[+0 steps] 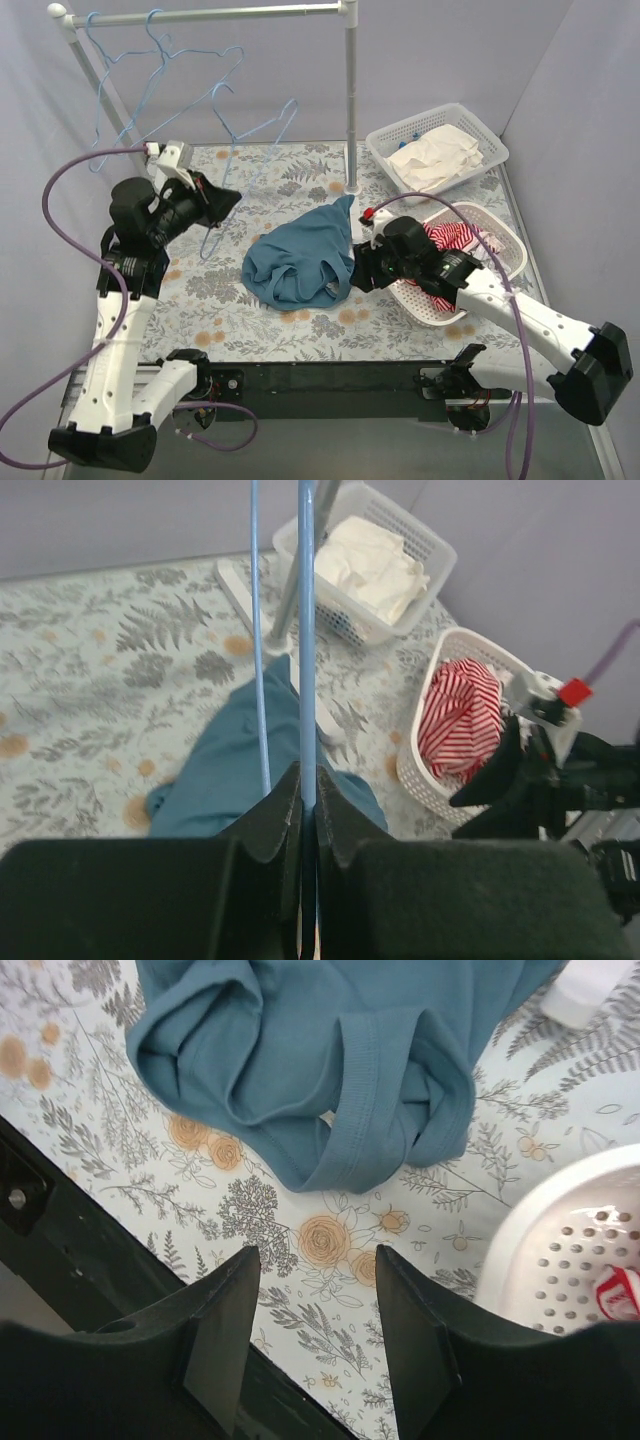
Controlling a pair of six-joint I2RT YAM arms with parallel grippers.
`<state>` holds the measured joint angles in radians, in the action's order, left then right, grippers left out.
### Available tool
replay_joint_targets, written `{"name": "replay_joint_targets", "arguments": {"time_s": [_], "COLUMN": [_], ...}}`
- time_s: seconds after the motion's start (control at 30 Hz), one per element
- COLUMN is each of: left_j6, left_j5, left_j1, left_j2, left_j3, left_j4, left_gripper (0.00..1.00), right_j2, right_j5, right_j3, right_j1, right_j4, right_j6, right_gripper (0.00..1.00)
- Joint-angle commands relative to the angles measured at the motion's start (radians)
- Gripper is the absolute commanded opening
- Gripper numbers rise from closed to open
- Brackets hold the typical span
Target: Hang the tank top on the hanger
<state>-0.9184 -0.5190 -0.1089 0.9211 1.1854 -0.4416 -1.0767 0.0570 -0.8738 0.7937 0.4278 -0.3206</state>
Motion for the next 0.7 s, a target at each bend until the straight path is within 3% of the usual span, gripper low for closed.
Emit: {"name": "replay_joint_targets", "arguments": {"time_s": [0.0,0.13,0.3,0.67], "left_j6": [-0.026,-0.042,-0.089,-0.169], "left_j5": [-0.045,0.013,0.030,0.146], "left_j1": [-0.009,-0.046,-0.066,-0.135], "left_j2": [-0.158,-0.215,-0.287,-0.376], "left_j3": [-0.087,-0.157,-0.245,-0.245], "left_j4": [-0.141,-0.270,-0.305,-0.497], "left_gripper": [0.00,0.00,0.00,0.00], "right_j2": [-0.095,-0.207,-0.322,-0.451], "right_j5": [-0.107,-0.138,-0.204,-0.345], "right_j3": [-0.020,-0.056,-0.111,-0.177], "right_j1": [0.044,0.053,0.093,0.160], "right_j4": [-0.113,-0.158,-0.159,-0.118], "right_j6": [-0.024,-0.008,0.018,0.048], "right_gripper": [0.57,0.57,0.57,0.57]}}
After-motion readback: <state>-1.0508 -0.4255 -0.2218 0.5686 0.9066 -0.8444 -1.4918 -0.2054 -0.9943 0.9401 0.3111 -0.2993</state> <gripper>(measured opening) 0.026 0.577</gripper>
